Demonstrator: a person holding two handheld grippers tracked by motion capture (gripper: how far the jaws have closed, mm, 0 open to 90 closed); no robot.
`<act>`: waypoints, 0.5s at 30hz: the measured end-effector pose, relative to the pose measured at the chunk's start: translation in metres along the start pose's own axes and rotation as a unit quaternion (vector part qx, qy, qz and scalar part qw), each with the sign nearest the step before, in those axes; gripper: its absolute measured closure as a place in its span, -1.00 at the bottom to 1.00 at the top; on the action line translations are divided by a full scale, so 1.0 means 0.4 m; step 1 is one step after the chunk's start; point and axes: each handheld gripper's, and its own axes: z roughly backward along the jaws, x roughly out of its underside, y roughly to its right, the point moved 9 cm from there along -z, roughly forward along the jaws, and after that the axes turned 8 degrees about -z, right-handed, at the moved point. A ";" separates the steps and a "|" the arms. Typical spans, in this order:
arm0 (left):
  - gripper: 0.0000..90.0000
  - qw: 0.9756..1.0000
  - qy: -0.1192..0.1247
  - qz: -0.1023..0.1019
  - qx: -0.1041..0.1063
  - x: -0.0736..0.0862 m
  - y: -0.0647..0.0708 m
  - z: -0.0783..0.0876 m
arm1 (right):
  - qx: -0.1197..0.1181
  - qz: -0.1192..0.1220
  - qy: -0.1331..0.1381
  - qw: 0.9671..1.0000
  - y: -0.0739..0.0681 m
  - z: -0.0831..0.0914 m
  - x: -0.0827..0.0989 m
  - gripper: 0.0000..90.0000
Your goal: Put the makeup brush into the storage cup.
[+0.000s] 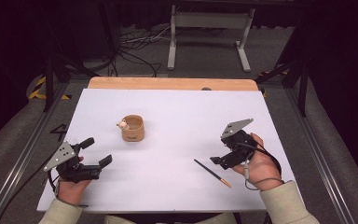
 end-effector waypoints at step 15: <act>-0.97 1.000 -0.003 0.003 0.005 0.002 0.001 -0.002 | 0.006 0.010 -0.081 0.997 -0.007 -0.041 0.018 -0.43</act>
